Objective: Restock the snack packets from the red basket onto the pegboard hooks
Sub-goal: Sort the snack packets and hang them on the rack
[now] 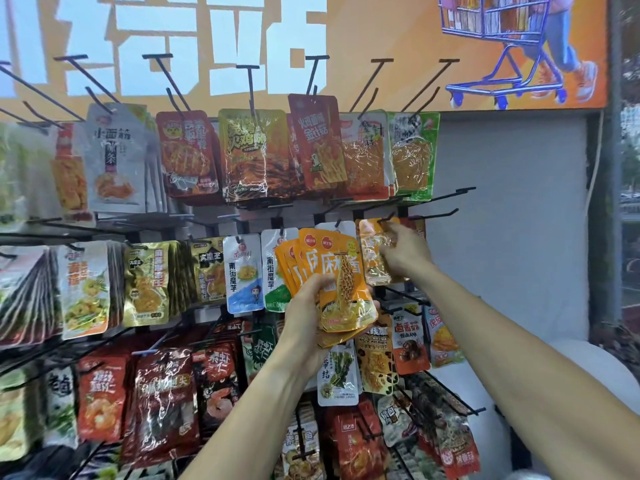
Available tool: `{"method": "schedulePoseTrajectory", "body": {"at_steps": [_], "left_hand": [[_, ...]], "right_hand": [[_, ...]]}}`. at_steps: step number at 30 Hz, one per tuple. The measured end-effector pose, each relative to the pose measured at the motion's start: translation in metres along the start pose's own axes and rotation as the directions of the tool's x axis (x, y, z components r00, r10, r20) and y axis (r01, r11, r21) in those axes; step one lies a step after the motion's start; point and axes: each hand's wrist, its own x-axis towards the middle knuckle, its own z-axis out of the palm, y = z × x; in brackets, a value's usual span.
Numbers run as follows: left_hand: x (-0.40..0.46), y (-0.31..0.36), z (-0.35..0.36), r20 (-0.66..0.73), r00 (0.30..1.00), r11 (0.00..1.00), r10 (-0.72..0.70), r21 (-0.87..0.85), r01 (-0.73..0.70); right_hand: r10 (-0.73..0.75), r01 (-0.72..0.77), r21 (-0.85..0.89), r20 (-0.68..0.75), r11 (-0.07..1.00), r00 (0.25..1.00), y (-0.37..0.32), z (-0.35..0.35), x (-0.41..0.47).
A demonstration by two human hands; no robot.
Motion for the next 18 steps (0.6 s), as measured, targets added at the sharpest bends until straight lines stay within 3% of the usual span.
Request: {"method": "schedulePoseTrajectory", "body": {"at_steps": [3,5,6,8,11,18], "left_hand": [[0.003,-0.001,-0.002,-0.025,1.0,1.0,0.008,-0.021,-0.009],[0.004,-0.002,-0.004,-0.03,1.0,1.0,0.007,-0.019,-0.007],[0.003,-0.003,-0.005,-0.023,1.0,1.0,0.004,-0.02,-0.005],[0.003,-0.005,-0.007,-0.016,1.0,1.0,0.003,-0.029,-0.003],[0.002,-0.01,-0.002,-0.003,1.0,0.999,-0.007,-0.035,0.007],[-0.002,-0.017,0.006,0.019,0.999,0.998,-0.032,-0.06,0.033]], "right_hand": [[0.016,-0.008,-0.071,0.11,0.997,0.994,0.004,0.009,0.003],[0.016,-0.015,-0.045,0.03,0.999,0.999,0.006,0.006,-0.009],[0.014,-0.014,0.007,-0.038,1.0,0.999,0.007,0.003,-0.019],[0.062,-0.034,0.291,-0.088,0.956,0.994,0.006,-0.001,-0.05],[0.054,-0.077,0.635,0.055,0.768,0.997,-0.004,-0.003,-0.097],[0.065,-0.033,0.695,-0.021,0.719,0.998,0.001,0.008,-0.108]]}}
